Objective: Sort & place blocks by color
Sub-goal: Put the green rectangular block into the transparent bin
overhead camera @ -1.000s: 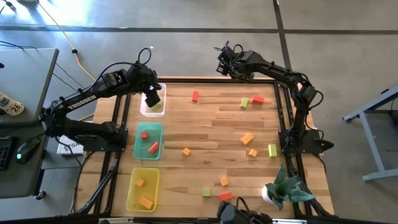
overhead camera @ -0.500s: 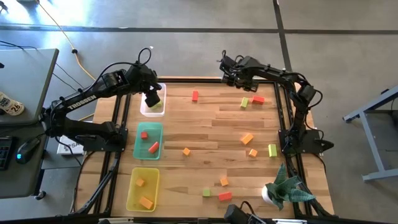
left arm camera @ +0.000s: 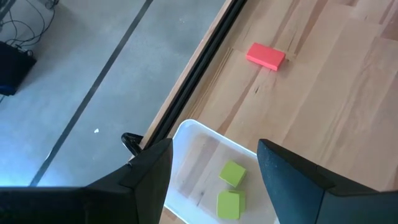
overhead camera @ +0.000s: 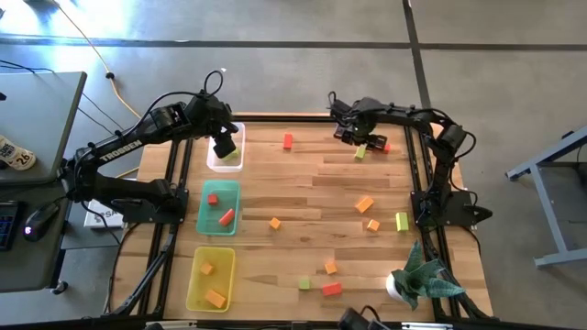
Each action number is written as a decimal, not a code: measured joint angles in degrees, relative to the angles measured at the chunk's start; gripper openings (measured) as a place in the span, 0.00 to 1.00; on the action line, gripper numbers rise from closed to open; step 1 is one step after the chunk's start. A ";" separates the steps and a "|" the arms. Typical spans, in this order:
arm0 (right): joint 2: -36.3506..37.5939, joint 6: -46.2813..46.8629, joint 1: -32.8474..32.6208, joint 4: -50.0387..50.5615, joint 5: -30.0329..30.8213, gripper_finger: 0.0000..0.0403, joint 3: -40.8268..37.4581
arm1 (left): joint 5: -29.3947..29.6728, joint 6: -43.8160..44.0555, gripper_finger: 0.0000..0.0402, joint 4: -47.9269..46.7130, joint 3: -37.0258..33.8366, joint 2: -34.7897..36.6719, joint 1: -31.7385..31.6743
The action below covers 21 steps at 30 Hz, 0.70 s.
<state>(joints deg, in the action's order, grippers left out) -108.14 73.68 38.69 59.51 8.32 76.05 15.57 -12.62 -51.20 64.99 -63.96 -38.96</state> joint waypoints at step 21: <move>0.28 1.68 0.36 -12.78 -1.54 0.33 -10.71 | 0.00 0.39 0.55 0.00 0.00 0.00 0.00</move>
<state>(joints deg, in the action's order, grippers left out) -107.85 75.37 39.05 46.72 6.78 65.34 15.57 -12.23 -51.20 64.99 -63.96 -38.96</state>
